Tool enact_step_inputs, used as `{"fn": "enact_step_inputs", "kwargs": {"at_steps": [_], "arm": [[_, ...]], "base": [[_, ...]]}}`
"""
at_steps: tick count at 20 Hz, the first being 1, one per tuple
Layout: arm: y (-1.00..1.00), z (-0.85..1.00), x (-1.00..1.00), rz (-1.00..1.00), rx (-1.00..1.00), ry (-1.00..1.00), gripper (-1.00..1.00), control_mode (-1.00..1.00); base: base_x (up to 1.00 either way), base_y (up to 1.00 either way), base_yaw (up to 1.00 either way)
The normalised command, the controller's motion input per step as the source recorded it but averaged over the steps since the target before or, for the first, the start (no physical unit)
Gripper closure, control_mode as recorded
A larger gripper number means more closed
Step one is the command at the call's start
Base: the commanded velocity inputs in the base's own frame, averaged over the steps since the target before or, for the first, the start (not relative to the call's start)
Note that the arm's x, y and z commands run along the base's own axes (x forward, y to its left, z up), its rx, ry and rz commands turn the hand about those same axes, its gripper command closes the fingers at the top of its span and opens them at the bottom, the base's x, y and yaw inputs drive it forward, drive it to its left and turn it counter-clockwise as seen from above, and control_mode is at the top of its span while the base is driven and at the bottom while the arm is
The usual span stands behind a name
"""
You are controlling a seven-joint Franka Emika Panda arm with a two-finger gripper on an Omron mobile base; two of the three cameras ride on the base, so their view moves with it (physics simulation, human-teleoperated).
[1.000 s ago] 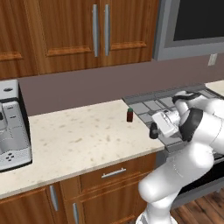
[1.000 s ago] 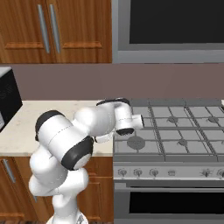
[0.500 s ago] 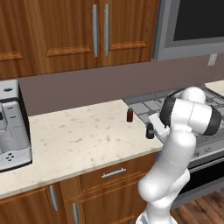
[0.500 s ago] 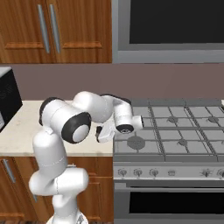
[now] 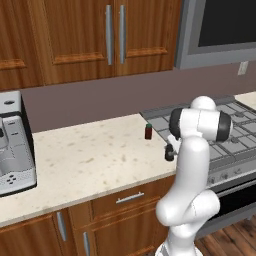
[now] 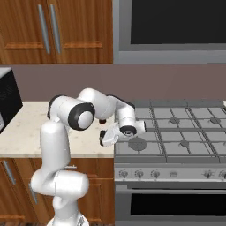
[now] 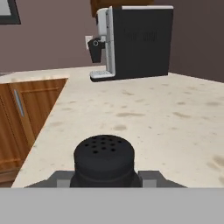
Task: Collect the paprika, ketchup, and shaker from the cabinet and place them next to the stove.
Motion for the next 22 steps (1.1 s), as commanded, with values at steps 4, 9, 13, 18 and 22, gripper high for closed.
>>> {"fn": "enact_step_inputs", "kwargs": {"at_steps": [4, 9, 13, 18, 22], "arm": [[0.00, -0.26, 0.27, 0.00, 0.00, 0.00, 1.00, -1.00], [0.02, -0.19, 0.34, 0.00, 0.00, 0.00, 1.00, -1.00], [0.17, -0.30, 0.21, 0.00, 0.00, 0.00, -1.00, -1.00], [0.05, -0.14, 0.02, 0.00, 0.00, 0.00, -1.00, -1.00], [0.00, 0.07, -0.08, 0.00, 0.00, 0.00, -1.00, -1.00]], "base": [[0.00, 0.00, 0.00], [0.00, 0.00, 0.00], [0.00, 0.00, 0.00], [0.00, 0.00, 0.00], [0.00, 0.00, 0.00]]}}
